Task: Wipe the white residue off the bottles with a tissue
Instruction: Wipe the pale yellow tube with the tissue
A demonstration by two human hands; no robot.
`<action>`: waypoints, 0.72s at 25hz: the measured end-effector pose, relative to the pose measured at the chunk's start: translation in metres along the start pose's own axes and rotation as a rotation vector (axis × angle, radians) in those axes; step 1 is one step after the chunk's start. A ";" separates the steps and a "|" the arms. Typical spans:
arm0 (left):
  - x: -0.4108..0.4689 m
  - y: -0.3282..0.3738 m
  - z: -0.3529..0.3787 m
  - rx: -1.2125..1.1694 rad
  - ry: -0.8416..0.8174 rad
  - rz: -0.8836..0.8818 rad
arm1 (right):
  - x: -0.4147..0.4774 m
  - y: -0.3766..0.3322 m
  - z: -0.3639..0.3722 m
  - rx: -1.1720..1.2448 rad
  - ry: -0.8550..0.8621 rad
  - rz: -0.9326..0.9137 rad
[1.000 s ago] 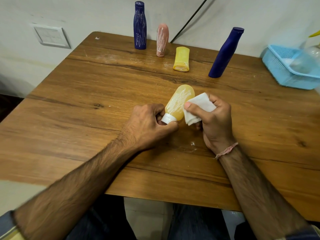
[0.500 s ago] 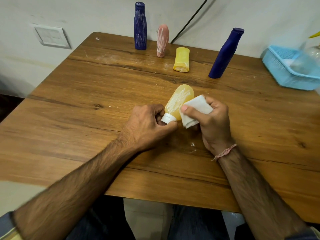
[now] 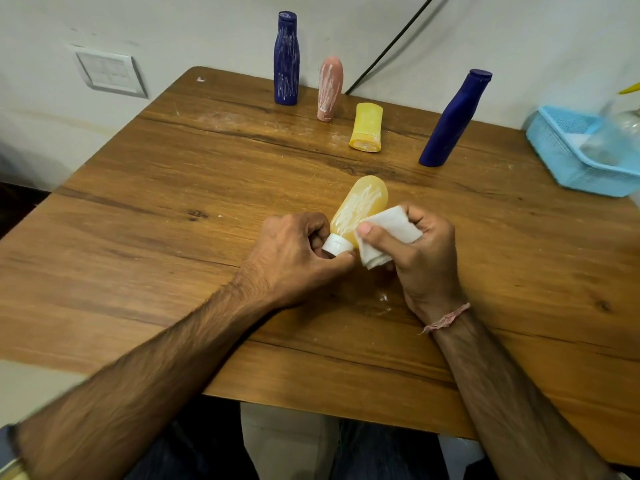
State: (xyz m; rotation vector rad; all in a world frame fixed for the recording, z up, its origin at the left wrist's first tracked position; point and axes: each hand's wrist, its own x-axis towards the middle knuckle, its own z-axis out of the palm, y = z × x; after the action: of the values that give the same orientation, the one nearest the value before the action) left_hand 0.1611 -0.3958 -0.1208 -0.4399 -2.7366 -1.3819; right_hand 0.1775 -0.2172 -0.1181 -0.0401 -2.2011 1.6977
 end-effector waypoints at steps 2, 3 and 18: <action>0.000 0.000 -0.001 0.011 -0.013 -0.001 | 0.000 -0.001 0.000 0.044 0.078 0.040; 0.000 0.000 -0.001 0.014 -0.015 0.003 | 0.000 -0.001 0.000 0.040 0.054 0.030; -0.001 -0.003 -0.003 -0.030 -0.031 0.071 | 0.007 -0.008 -0.002 0.252 0.221 0.187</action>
State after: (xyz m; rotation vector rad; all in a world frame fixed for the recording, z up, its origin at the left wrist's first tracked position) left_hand 0.1612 -0.3999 -0.1214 -0.5581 -2.6990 -1.4124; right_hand 0.1729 -0.2159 -0.1084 -0.3618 -1.8597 1.9550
